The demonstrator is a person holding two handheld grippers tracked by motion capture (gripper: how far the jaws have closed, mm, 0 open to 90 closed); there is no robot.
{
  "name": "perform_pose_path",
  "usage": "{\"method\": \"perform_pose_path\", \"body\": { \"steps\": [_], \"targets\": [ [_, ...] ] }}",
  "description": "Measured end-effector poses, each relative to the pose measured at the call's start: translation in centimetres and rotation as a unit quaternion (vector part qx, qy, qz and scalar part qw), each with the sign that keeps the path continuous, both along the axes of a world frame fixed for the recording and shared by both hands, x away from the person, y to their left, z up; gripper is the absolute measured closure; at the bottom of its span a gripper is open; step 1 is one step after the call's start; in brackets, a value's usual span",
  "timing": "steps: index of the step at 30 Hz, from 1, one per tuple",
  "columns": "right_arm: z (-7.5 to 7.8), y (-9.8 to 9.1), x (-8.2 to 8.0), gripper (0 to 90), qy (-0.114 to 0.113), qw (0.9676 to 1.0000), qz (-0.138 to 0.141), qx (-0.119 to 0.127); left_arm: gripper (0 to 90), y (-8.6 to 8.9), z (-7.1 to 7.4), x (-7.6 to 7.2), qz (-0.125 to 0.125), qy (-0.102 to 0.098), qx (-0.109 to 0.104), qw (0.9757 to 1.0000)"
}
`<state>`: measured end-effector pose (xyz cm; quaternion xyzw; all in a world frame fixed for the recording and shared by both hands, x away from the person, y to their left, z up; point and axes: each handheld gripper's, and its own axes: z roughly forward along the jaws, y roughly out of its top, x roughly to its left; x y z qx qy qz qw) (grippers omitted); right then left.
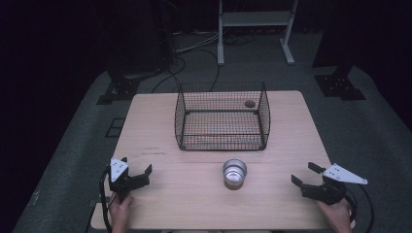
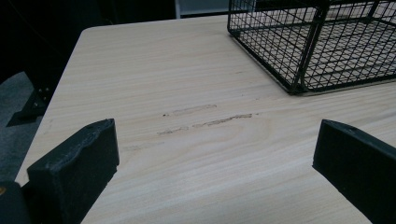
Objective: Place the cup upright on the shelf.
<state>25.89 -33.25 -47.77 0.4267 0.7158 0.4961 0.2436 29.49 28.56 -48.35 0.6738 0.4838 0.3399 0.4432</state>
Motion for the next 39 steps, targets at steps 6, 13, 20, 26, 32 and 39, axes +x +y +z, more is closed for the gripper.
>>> {"method": "perform_pose_path", "body": {
  "steps": [6,13,20,26,32,39],
  "targets": [
    [0.2,0.4,0.0,13.5,0.0,0.9999,0.009,-0.008,0.0,0.0,0.0,0.0,-0.001,0.0,0.002,1.0],
    [0.7,1.5,-0.1,13.4,-0.007,0.9994,0.028,-0.019,0.0,0.0,0.0,0.0,-0.001,-0.001,0.001,1.0],
    [1.0,2.2,-0.1,13.4,-0.004,0.999,0.04,-0.021,0.0,0.0,0.0,0.0,-0.001,0.0,0.001,1.0],
    [1.4,2.9,-0.1,13.4,-0.007,0.9981,0.056,-0.026,0.0,0.0,0.0,0.0,-0.001,0.0,0.001,1.0],
    [2.0,3.4,0.1,13.3,-0.004,0.9971,0.071,-0.024,0.0,0.0,0.0,-0.1,-0.002,0.0,0.001,1.0],
    [2.1,4.1,0.1,13.3,0.002,0.9957,0.086,-0.032,0.0,0.0,0.0,-0.1,-0.003,-0.001,0.002,1.0]
  ]
}}
